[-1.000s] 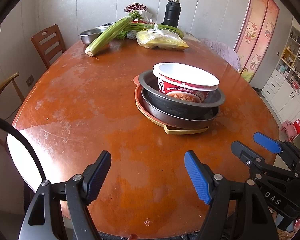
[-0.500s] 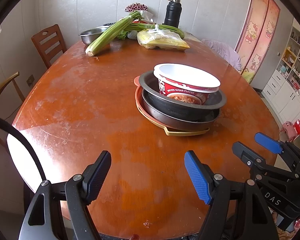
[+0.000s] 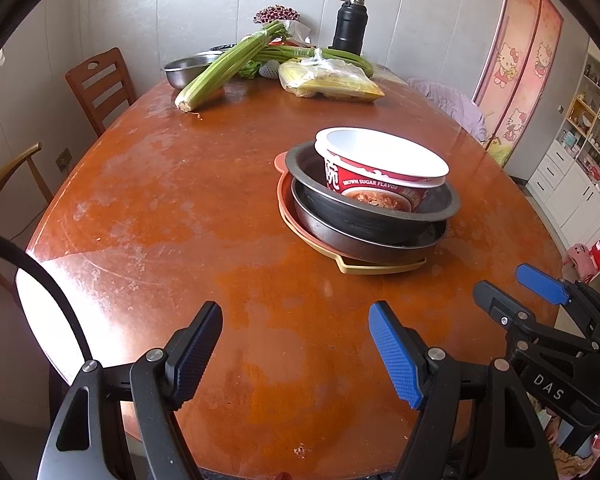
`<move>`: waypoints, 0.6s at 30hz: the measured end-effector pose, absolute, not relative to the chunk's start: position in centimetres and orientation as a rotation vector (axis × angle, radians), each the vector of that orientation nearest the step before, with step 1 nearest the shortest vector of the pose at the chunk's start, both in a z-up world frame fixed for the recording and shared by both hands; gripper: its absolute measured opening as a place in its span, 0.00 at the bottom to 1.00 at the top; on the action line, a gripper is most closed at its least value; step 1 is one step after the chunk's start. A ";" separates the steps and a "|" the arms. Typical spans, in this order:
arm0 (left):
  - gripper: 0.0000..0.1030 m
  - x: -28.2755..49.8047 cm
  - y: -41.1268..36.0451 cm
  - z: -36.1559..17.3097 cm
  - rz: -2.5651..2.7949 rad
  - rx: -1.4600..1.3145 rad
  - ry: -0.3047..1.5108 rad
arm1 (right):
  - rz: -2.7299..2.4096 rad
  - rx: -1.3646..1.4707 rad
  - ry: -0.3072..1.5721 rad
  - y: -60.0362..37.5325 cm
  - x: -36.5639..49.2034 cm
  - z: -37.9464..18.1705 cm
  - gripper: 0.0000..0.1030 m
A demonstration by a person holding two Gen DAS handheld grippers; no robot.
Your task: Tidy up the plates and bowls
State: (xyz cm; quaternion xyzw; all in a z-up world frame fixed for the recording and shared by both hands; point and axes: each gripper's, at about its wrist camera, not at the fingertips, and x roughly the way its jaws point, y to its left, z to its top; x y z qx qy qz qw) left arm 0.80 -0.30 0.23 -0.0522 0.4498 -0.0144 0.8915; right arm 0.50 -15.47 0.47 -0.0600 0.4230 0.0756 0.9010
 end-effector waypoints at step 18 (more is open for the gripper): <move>0.73 1.3 -0.1 0.0 -0.002 -0.083 0.947 | 0.128 -0.123 0.875 -16.0 0.8 0.5 0.65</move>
